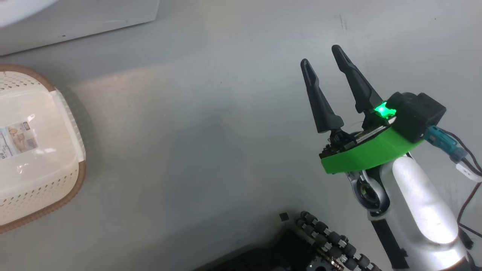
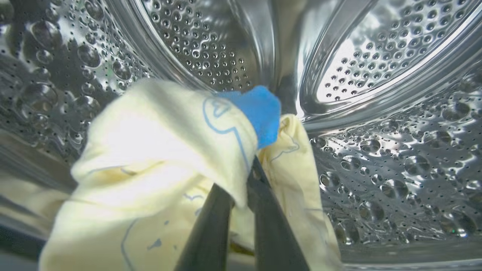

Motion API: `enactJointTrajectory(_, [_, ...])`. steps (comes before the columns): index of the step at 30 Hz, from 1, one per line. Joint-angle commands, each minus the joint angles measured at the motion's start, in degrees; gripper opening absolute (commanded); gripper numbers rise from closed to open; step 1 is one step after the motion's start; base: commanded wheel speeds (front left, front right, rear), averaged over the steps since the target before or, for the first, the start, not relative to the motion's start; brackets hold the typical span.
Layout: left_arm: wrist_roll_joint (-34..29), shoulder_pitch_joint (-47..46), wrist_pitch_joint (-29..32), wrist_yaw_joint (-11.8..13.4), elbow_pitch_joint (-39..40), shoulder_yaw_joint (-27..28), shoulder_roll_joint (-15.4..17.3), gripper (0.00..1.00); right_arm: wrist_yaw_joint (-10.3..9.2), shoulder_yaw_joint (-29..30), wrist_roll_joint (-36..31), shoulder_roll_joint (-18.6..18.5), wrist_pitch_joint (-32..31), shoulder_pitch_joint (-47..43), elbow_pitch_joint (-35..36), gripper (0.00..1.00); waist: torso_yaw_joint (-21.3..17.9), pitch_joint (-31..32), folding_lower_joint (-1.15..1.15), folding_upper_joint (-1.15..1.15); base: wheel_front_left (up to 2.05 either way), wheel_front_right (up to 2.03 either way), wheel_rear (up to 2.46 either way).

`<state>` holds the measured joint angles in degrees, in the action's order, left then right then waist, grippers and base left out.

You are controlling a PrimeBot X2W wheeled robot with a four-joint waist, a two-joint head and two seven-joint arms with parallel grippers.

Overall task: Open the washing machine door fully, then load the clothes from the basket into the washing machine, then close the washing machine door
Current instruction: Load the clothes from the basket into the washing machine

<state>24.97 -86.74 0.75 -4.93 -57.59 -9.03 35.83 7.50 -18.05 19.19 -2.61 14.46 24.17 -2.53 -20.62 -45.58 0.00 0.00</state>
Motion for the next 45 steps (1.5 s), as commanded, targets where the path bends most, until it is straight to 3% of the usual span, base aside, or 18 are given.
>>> enactJointTrajectory(1, [0.5,-0.6,0.7,0.1,1.1,0.7,2.2,1.00,-0.01,-0.2,0.1,-0.3,0.5,-0.7,1.2,1.00,0.6,0.4,0.00,0.00,0.00,0.00,0.00])
enactJointTrajectory(14, [2.9,7.7,-3.7,2.0,1.0,1.5,-1.8,1.00,-0.01,1.4,-0.9,-0.3,0.5,-1.4,0.9,1.00,4.2,3.6,0.00,0.00,0.00,0.00,0.00])
enactJointTrajectory(22, [2.0,18.7,-10.4,6.1,7.2,0.8,-4.2,1.00,-0.01,3.1,-2.5,-0.3,0.5,-2.5,0.6,1.00,6.7,7.0,0.00,0.00,0.00,0.00,0.00])
enactJointTrajectory(29, [2.2,32.5,-14.6,10.8,17.6,1.7,-7.3,1.00,-0.01,5.3,-4.3,-0.3,0.5,-4.0,-0.1,1.00,9.1,11.0,0.00,0.00,0.00,0.00,0.00])
enactJointTrajectory(38, [2.0,52.8,-15.6,17.0,36.2,3.7,-11.8,1.00,-0.01,7.2,-7.3,-0.3,0.5,-5.6,-1.5,1.00,11.8,16.2,0.00,0.00,0.00,0.00,0.00])
enactJointTrajectory(45, [1.0,64.0,-15.7,19.4,46.5,3.2,-14.7,1.00,-0.01,8.2,-9.2,-0.3,0.5,-6.8,-2.6,1.00,13.6,20.2,0.00,0.00,0.00,0.00,0.00])
